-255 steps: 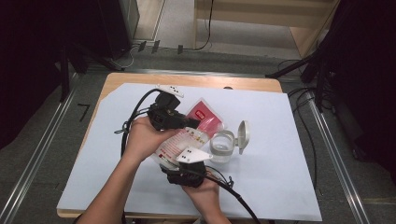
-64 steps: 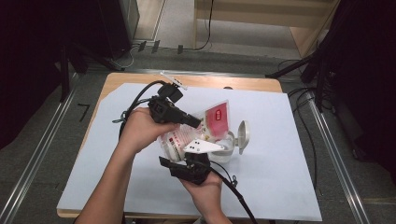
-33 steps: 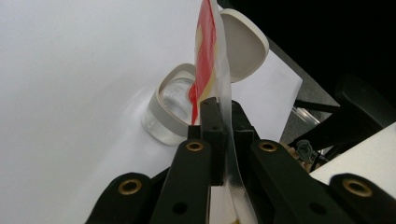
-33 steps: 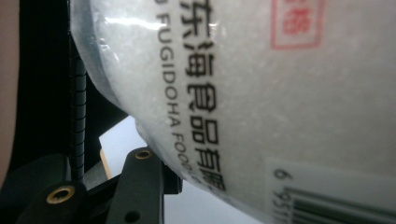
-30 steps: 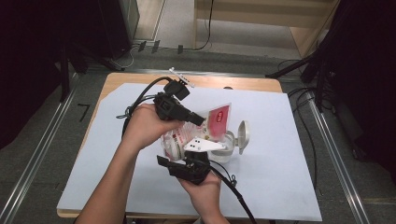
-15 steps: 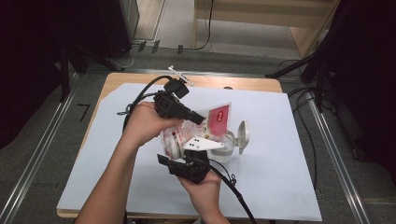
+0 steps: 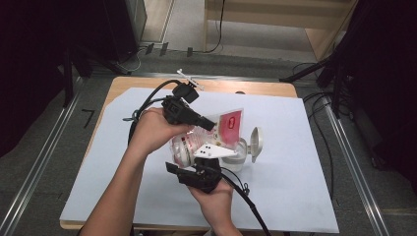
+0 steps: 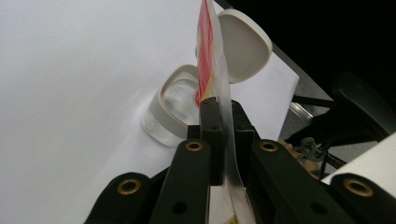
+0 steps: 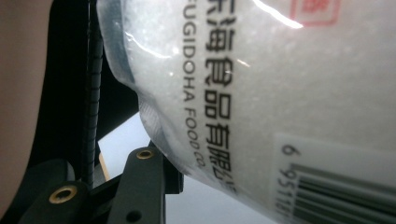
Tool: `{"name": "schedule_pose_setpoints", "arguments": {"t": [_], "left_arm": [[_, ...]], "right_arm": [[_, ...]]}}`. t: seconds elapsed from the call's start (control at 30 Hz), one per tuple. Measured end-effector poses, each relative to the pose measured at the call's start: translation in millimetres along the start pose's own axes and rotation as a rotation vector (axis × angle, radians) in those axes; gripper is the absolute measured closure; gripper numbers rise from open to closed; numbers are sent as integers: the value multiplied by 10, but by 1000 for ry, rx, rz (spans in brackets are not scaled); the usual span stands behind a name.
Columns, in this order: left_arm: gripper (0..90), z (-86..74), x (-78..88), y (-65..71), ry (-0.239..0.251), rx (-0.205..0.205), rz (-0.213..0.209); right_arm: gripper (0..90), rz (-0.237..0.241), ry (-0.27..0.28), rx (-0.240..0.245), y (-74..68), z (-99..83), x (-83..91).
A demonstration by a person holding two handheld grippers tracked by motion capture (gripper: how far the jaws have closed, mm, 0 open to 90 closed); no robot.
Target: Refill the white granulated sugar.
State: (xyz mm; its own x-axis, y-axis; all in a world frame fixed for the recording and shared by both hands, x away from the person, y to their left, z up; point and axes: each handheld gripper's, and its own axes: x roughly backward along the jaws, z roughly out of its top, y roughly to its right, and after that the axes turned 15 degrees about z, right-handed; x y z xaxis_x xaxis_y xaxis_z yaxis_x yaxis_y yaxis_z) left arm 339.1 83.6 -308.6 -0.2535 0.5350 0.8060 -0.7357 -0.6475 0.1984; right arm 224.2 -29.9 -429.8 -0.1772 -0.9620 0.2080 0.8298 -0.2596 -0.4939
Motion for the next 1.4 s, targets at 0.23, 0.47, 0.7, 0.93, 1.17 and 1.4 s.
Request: {"name": "schedule_pose_setpoints", "arguments": {"t": [0.23, 0.47, 0.7, 0.93, 1.17, 1.4], "left_arm": [[888, 13, -19, 47, 11, 31, 15], [888, 17, -28, 63, 15, 39, 14], [883, 21, -26, 73, 42, 24, 14], [874, 22, -4, 84, 56, 21, 17], [875, 15, -8, 90, 64, 26, 16], [873, 20, -12, 103, 72, 24, 12]], "right_arm": [[610, 16, 10, -3, 13, 24, 26], [612, -32, -27, 34, -19, 33, 16], [620, -22, -4, 19, -20, 51, 27], [618, -20, 1, 20, -25, 65, 26], [612, 0, 6, 28, -36, 74, 27], [623, 1, 11, 30, -41, 76, 35]]}}
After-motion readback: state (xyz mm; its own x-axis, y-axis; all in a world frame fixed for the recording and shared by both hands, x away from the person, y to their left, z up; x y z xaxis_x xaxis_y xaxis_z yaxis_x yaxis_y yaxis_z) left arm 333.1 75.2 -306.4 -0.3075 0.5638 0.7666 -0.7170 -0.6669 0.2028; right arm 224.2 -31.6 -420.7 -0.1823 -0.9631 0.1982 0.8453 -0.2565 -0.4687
